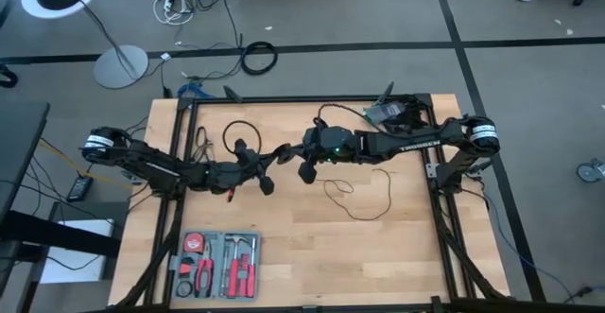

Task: Coil cords
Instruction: Coil the black wire on the spool

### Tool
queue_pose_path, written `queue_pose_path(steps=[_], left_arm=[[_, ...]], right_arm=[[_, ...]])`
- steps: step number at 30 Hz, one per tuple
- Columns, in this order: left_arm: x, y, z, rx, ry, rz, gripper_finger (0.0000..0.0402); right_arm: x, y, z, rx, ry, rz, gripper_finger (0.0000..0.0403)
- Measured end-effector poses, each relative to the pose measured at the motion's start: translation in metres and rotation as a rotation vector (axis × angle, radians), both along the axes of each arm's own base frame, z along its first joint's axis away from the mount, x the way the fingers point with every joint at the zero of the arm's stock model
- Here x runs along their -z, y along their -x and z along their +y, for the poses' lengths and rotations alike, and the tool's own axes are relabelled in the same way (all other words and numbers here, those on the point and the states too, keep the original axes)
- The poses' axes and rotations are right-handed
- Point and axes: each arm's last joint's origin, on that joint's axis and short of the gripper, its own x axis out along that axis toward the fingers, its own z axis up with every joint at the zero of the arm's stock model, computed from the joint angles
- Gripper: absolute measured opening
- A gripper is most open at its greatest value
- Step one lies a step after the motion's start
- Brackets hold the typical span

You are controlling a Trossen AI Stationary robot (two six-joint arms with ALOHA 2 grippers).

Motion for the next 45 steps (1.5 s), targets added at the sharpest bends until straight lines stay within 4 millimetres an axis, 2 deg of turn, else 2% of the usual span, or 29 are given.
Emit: queue_pose_path(steps=[12,20,28,33,37,41,45], left_arm=[[-0.002,-0.008,0.003,-0.104,-0.026,-0.012,0.0000],[0.001,-0.011,0.003,-0.108,-0.007,-0.020,0.0000],[0.007,-0.012,0.003,-0.084,0.025,-0.006,0.0000],[0.022,0.002,0.004,-0.096,0.077,-0.041,0.0000],[0.034,0.018,0.006,-0.095,0.138,-0.112,0.0000],[0.038,0.029,0.006,-0.058,0.159,-0.182,0.0000],[0.039,0.035,0.006,-0.026,0.170,-0.216,0.0000]], right_arm=[[0.019,-0.018,0.005,-0.083,0.013,-0.025,0.0021],[0.012,-0.017,0.006,-0.117,0.075,-0.056,0.0038],[0.013,-0.015,0.007,-0.119,0.077,-0.030,0.0039],[0.012,-0.005,0.017,-0.132,0.075,0.062,0.0039],[0.014,0.009,0.029,-0.023,0.138,0.173,0.0031],[0.031,0.024,0.041,0.075,0.211,0.169,0.0023],[0.068,0.037,0.045,0.078,0.197,0.030,0.0020]])
